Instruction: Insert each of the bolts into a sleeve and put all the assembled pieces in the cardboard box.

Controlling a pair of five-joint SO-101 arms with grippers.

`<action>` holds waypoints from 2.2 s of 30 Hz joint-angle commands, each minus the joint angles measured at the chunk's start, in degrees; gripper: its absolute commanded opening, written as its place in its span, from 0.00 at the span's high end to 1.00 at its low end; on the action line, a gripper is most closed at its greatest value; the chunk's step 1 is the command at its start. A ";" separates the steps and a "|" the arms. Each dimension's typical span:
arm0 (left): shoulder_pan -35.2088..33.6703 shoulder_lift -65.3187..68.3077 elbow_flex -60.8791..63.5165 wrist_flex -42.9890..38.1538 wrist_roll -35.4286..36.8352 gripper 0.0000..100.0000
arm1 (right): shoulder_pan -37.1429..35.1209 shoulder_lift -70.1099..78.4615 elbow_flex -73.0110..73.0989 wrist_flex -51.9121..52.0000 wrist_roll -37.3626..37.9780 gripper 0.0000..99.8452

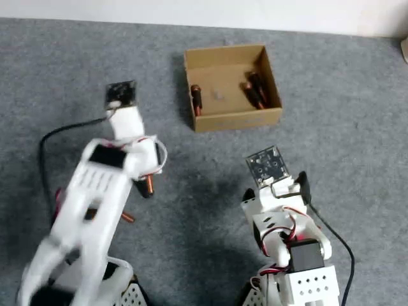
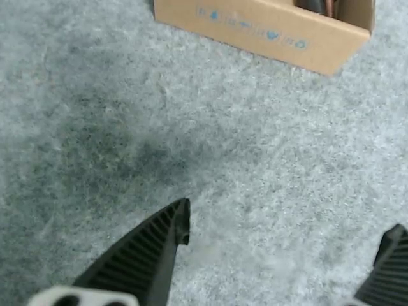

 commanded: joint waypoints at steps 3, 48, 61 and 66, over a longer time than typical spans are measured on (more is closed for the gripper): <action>-12.09 -25.89 11.74 0.53 -0.79 1.00 | -4.18 -0.22 -0.13 -1.71 -2.55 0.59; -49.36 -40.57 9.54 9.41 -7.47 1.00 | -39.60 88.57 -54.99 -25.80 -35.16 0.59; -49.36 -40.57 10.59 9.32 -7.47 1.00 | -41.98 89.01 -51.82 -24.04 -38.15 0.59; -49.36 -40.57 10.51 9.49 -7.47 1.00 | -41.98 89.45 -51.47 -24.04 -38.15 0.59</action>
